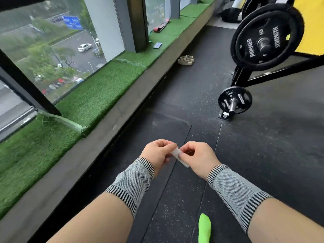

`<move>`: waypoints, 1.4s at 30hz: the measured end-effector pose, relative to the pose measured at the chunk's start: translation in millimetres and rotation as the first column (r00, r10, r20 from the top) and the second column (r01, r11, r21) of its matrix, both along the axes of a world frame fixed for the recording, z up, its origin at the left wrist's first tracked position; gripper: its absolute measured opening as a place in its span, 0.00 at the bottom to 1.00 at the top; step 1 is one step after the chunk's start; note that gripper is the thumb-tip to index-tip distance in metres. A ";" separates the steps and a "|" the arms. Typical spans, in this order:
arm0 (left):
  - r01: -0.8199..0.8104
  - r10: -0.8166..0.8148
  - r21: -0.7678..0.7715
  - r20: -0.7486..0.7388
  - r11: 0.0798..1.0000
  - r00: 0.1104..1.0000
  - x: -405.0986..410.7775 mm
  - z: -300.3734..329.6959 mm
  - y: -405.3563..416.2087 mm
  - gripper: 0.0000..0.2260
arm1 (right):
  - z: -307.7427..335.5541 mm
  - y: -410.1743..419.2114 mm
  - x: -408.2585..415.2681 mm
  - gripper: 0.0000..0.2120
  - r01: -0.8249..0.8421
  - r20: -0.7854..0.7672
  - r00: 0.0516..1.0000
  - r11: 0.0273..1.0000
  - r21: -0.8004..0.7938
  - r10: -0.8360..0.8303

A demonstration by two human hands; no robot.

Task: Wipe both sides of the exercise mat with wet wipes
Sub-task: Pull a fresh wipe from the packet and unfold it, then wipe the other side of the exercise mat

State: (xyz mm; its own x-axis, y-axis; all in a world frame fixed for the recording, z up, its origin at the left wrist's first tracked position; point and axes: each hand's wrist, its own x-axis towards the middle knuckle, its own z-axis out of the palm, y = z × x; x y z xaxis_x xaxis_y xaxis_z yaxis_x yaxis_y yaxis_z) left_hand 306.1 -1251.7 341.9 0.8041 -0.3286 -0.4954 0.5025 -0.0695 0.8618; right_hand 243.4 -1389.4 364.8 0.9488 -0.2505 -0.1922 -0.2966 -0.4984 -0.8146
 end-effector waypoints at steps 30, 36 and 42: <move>-0.556 0.570 0.140 -0.301 0.819 0.764 365.6 -116.5 -207.7 0.04 | -148.0 -207.4 458.8 0.04 -0.509 -0.251 0.835 0.861 -0.014 0.489; -0.669 0.711 0.245 -0.301 0.701 0.635 437.0 -201.2 -239.2 0.04 | -230.7 -227.9 552.2 0.10 -0.635 -0.292 0.733 0.772 0.032 0.615; -0.642 0.705 0.292 -0.319 0.709 0.634 484.5 -331.7 -253.8 0.05 | -360.0 -241.8 607.9 0.11 -0.714 -0.350 0.665 0.699 -0.040 0.659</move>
